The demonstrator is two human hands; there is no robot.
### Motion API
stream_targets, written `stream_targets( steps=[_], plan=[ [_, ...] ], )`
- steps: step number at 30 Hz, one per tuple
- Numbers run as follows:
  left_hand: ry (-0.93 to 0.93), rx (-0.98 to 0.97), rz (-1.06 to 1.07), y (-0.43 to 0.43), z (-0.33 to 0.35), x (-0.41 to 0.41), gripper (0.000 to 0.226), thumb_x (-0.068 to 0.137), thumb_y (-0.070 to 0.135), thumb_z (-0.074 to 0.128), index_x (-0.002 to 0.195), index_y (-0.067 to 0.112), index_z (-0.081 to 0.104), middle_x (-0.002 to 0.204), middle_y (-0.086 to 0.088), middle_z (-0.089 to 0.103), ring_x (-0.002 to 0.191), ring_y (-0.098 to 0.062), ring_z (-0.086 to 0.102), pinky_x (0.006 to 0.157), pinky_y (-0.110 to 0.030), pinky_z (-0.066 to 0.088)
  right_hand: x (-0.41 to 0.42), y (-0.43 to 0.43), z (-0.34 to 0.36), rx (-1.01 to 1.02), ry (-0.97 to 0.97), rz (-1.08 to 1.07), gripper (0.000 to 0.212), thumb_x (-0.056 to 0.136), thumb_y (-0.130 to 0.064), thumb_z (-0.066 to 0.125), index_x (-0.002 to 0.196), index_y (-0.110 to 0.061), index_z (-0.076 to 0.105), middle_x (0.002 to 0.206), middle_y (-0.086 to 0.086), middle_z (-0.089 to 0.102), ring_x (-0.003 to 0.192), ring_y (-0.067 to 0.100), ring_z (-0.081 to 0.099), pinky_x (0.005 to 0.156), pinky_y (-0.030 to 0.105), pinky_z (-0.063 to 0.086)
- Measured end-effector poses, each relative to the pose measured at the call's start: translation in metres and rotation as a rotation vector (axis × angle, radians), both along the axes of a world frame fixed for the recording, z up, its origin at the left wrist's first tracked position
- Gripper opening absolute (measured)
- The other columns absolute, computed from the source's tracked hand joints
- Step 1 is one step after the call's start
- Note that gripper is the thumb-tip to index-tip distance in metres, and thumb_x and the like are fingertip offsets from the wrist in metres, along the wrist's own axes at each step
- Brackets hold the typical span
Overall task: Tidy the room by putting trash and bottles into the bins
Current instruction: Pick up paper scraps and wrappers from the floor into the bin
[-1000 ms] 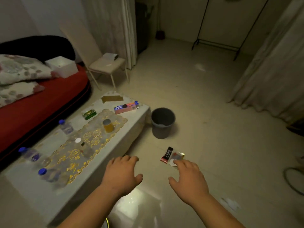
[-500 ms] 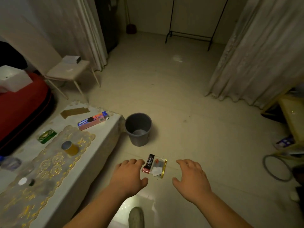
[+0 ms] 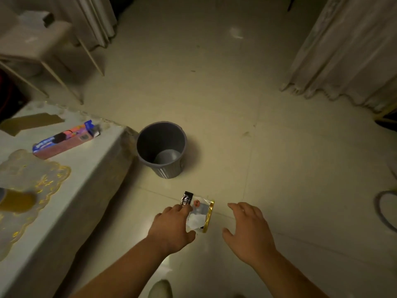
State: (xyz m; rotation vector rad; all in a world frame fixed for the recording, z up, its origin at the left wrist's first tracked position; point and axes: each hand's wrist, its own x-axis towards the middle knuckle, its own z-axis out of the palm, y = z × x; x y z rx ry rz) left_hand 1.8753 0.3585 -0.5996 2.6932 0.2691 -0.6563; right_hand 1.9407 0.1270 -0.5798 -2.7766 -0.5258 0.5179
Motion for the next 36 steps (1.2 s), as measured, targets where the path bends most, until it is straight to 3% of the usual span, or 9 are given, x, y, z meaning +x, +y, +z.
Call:
stream_targets(
  steps=[10,13,17,21,26,28,31,36],
  plan=[
    [0.094,-0.098,0.058,-0.020,-0.323,0.073,0.092,0.071,0.060,0.066,0.152,0.036,0.027,0.144,0.002,0.049,0.126,-0.027,0.050,0.101,-0.040,0.046,0.083,-0.003,-0.276,0.011,-0.022,0.071,0.066,0.081,-0.055,0.057,0.142,-0.038,0.036,0.147,-0.005,0.040,0.134,0.020,0.032,0.105,0.037,0.038],
    [0.083,-0.085,0.062,-0.025,-0.404,0.069,0.088,0.070,0.060,0.070,0.147,0.040,0.032,0.140,0.001,0.050,0.123,-0.026,0.050,0.098,-0.037,0.047,0.089,0.001,-0.344,0.030,-0.027,0.099,0.067,0.079,-0.054,0.056,0.140,-0.037,0.037,0.147,-0.004,0.041,0.134,0.021,0.033,0.106,0.038,0.039],
    [0.076,-0.118,0.059,-0.030,-0.478,0.065,0.086,0.066,0.064,0.070,0.142,0.049,0.033,0.145,0.003,0.043,0.127,-0.032,0.044,0.099,-0.046,0.048,0.094,0.006,-0.413,0.023,-0.034,0.146,0.067,0.077,-0.055,0.053,0.139,-0.034,0.038,0.145,-0.002,0.042,0.133,0.023,0.034,0.105,0.040,0.041],
    [-0.002,-0.009,0.029,-0.029,-0.517,0.062,0.076,0.067,0.054,0.072,0.135,0.047,0.039,0.139,0.003,0.040,0.124,-0.030,0.037,0.093,-0.042,0.050,0.092,0.010,-0.454,0.018,-0.030,0.171,0.068,0.076,-0.055,0.052,0.140,-0.035,0.035,0.147,-0.002,0.040,0.137,0.025,0.032,0.106,0.043,0.040],
    [-0.035,-0.130,0.024,-0.019,-0.521,0.071,0.046,0.084,0.029,0.063,0.127,0.041,0.052,0.132,0.004,0.049,0.111,-0.023,0.051,0.089,-0.032,0.047,0.089,0.013,-0.461,0.000,0.015,0.203,0.069,0.077,-0.054,0.053,0.141,-0.037,0.032,0.150,-0.004,0.035,0.140,0.025,0.027,0.110,0.043,0.036],
    [-0.040,-0.181,0.068,-0.011,-0.509,0.074,0.044,0.081,0.024,0.064,0.122,0.038,0.060,0.118,0.006,0.056,0.100,-0.016,0.055,0.080,-0.024,0.045,0.090,0.015,-0.455,0.013,0.018,0.211,0.069,0.078,-0.054,0.052,0.141,-0.036,0.034,0.150,-0.004,0.036,0.139,0.024,0.028,0.110,0.042,0.036],
    [-0.087,-0.201,0.156,0.008,-0.487,0.074,0.038,0.072,0.019,0.070,0.106,0.036,0.066,0.094,0.014,0.051,0.081,-0.008,0.052,0.063,-0.018,0.035,0.094,0.025,-0.448,0.036,0.028,0.225,0.069,0.079,-0.052,0.052,0.143,-0.034,0.036,0.149,-0.003,0.037,0.138,0.024,0.028,0.110,0.041,0.035],
    [-0.156,-0.180,0.269,0.047,-0.468,0.063,0.031,0.066,0.018,0.062,0.094,0.030,0.066,0.085,0.012,0.051,0.074,-0.014,0.054,0.059,-0.016,0.034,0.101,0.067,-0.465,0.054,0.063,0.298,0.071,0.075,-0.058,0.057,0.140,-0.035,0.036,0.146,-0.002,0.037,0.134,0.025,0.031,0.108,0.041,0.036]
  ],
)
